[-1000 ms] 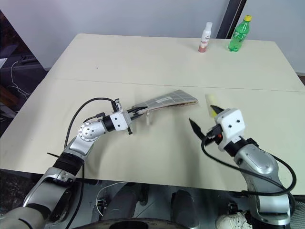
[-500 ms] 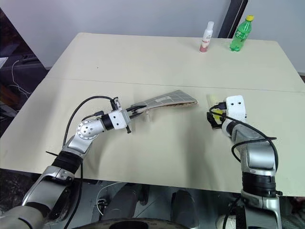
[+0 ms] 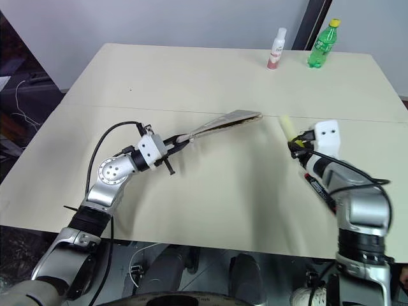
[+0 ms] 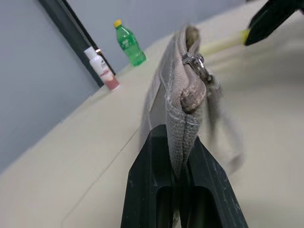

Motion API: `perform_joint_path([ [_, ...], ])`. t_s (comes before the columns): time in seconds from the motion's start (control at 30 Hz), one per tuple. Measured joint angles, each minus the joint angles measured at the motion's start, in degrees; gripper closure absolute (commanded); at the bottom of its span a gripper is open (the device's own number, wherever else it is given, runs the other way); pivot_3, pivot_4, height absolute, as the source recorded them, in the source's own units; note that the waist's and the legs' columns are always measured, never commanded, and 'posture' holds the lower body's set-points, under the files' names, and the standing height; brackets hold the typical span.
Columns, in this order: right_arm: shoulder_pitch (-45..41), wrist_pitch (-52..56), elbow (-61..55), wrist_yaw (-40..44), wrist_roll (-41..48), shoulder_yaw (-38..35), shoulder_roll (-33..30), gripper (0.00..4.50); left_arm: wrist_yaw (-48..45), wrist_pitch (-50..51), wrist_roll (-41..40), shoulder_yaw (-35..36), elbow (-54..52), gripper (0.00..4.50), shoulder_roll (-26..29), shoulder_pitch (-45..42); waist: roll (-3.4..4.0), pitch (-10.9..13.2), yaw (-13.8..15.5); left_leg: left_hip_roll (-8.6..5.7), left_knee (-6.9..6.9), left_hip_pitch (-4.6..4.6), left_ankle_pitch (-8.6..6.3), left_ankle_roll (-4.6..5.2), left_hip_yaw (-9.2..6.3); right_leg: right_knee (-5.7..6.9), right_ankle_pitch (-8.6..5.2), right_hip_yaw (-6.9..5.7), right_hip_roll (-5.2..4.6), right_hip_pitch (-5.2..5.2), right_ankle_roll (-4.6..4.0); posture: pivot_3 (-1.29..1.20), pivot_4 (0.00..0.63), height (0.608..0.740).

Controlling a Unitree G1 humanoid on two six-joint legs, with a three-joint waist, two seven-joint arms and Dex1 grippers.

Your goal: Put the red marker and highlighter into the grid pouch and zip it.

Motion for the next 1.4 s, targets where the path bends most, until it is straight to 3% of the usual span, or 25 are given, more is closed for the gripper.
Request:
perform_joint_path([
  [0.17,10.2,-2.9,-11.9,14.7,10.0,-6.5,-8.8,3.6,-6.5,4.3,-4.2,1.3,1.0,4.5,1.2,-1.8,-0.06,0.0,0.2,0.01,0.1,0.11,-0.09,-0.03,-0.11,-0.08,-0.01,-0.18,-0.03,0.25,0.0,0.0,0.15,0.74],
  [0.23,12.4,-2.9,-14.3,16.5,11.3,-6.2,-10.1,3.6,-7.7,4.3,-4.6,2.0,2.2,4.5,1.0,-3.2,-0.07,0.0,0.1,0.02,0.14,0.14,-0.09,-0.05,-0.09,-0.1,-0.01,-0.16,-0.07,0.3,-0.02,0.0,0.15,0.74],
  [0.47,11.8,-7.7,-14.1,13.7,5.1,1.7,-11.8,3.6,-10.0,2.7,-3.5,2.0,3.9,4.5,-0.6,-5.1,-0.07,0.0,0.0,0.01,0.06,0.07,-0.12,-0.04,-0.06,-0.48,-0.06,-0.06,-0.11,0.32,-0.17,0.0,0.15,0.74],
  [0.9,11.0,-9.0,-13.2,14.6,6.9,2.1,-12.5,3.6,-10.6,1.2,-0.7,1.9,4.1,4.5,-1.1,-4.0,-0.07,0.0,0.2,-0.02,0.15,-0.06,-0.14,0.02,-0.17,-0.5,0.09,-0.34,-0.11,0.34,0.02,0.0,0.15,0.74],
  [1.4,10.7,-15.5,-8.3,16.4,-1.4,7.4,-16.9,3.6,-11.2,-0.1,0.6,1.8,4.1,4.5,-0.9,-3.9,-0.07,0.0,0.1,-0.02,0.14,-0.06,-0.13,0.03,-0.18,-0.54,0.09,-0.35,-0.1,0.33,0.03,0.0,0.15,0.74],
])
